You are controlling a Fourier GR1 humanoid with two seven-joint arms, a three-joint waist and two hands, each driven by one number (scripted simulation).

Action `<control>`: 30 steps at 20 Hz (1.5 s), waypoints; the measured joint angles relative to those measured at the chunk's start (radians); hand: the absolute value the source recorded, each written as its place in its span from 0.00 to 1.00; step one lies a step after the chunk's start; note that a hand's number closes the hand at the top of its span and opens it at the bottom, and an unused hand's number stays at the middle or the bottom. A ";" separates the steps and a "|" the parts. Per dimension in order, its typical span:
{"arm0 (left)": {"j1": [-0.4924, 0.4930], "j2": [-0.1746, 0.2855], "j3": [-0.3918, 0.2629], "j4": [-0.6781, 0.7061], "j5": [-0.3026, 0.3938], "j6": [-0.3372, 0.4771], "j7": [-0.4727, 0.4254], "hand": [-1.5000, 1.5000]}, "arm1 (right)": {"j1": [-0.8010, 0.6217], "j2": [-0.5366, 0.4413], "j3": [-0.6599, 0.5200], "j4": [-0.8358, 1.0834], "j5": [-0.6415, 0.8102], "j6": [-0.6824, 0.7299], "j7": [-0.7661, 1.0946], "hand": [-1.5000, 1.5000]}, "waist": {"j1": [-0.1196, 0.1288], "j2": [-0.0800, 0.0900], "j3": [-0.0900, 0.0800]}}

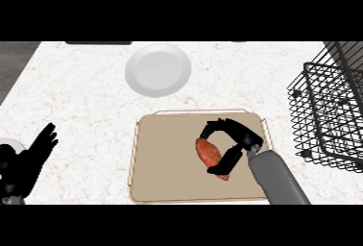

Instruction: Pick the sweet potato from the tray and place it in the tiered basket

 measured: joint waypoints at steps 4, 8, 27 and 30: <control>-0.010 -0.022 -0.005 -0.014 -0.017 0.019 0.023 0.50 | 0.020 -0.002 -0.029 -0.062 -0.003 -0.020 0.049 1.00 | 0.002 0.008 0.007; -0.009 -0.020 0.003 -0.017 -0.016 0.015 0.032 0.50 | 0.055 -0.005 -0.017 -0.172 0.056 -0.095 0.133 1.00 | -0.003 0.009 0.011; 0.028 -0.018 0.023 -0.023 -0.012 0.020 0.037 0.50 | 0.102 0.011 0.407 -0.984 0.972 -0.302 0.872 1.00 | -0.043 -0.009 0.011; 0.018 -0.022 0.017 -0.027 -0.014 0.015 0.037 0.50 | 0.090 0.019 0.401 -1.133 1.018 -0.228 0.894 1.00 | -0.026 0.000 0.012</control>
